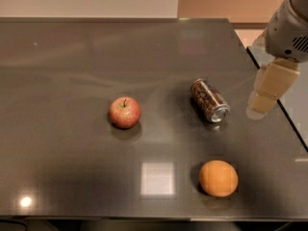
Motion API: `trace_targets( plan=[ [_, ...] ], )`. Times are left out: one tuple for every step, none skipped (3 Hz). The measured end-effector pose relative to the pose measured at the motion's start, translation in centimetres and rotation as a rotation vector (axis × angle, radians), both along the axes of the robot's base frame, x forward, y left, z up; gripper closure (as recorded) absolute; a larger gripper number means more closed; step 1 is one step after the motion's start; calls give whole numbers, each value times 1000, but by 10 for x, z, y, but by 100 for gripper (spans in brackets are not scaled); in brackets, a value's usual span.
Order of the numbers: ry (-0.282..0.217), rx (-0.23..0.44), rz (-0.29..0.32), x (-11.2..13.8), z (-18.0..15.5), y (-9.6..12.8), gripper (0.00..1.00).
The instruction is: Place orange can upright
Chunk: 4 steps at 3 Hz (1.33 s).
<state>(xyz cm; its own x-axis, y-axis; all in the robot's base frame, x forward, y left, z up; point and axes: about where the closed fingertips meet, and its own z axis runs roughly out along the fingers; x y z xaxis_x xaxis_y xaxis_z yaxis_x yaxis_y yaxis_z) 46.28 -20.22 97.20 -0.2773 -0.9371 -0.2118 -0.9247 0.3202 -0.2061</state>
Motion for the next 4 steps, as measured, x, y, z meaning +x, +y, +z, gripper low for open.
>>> trace_targets(
  plan=[
    [41,43,-77,19,-10,13,0],
    [88,90,-186,33,-19,27,0],
    [137,131,-324,44,-33,39,0],
    [176,148,-466,60,-44,47,0]
  ],
)
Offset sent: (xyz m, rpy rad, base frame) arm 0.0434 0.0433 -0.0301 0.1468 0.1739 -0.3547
